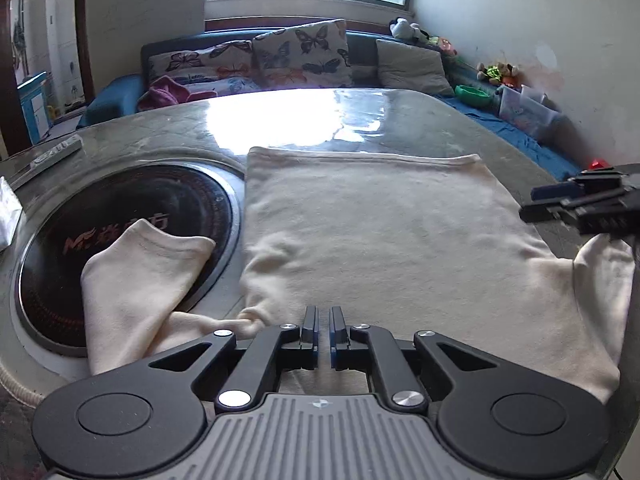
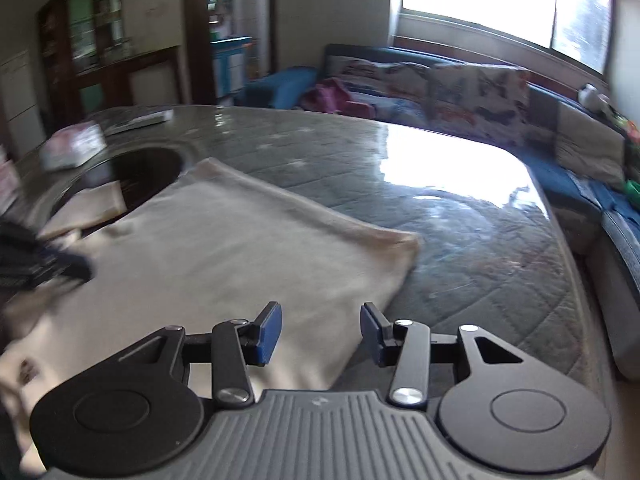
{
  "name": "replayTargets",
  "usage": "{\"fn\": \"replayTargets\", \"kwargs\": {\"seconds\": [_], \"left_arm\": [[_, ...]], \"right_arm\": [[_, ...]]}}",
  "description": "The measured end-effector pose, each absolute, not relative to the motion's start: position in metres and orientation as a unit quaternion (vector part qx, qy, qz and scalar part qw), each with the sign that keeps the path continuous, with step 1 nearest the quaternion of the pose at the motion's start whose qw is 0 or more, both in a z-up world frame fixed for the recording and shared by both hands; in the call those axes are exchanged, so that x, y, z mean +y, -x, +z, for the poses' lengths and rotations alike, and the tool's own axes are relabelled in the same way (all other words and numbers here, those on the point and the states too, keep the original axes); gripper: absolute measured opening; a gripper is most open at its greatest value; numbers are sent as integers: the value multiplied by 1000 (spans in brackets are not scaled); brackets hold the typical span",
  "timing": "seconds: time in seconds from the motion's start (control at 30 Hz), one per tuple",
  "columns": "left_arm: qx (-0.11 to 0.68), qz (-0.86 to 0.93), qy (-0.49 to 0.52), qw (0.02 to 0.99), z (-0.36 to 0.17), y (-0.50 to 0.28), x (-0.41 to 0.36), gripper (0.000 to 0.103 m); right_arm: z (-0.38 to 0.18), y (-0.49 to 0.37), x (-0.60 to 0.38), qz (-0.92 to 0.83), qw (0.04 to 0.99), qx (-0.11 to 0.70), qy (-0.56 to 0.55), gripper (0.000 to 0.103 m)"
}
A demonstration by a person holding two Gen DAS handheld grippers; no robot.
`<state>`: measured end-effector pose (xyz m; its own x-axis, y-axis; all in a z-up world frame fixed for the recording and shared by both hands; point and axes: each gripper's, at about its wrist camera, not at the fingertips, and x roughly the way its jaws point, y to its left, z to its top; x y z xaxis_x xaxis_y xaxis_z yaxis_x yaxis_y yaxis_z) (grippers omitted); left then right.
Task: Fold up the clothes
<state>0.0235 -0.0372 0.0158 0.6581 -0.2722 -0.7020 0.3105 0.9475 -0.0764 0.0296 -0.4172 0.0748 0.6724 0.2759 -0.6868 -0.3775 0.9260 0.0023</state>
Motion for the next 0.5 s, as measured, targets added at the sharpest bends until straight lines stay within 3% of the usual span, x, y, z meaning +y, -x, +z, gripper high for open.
{"fn": "replayTargets", "kwargs": {"seconds": [0.1,0.23,0.5], "left_arm": [[379,-155,-20,912,16,-22,-31,7],[374,-150,-16,915,16,-19,-25,7],[363,-127,-12,923,15,-10,-16,7]], "right_arm": [[67,-64,-427,146,915,371,54,34],[56,-95,-431,121,915,384,34,9],[44,-126,-402,132,912,385,57,4]]}}
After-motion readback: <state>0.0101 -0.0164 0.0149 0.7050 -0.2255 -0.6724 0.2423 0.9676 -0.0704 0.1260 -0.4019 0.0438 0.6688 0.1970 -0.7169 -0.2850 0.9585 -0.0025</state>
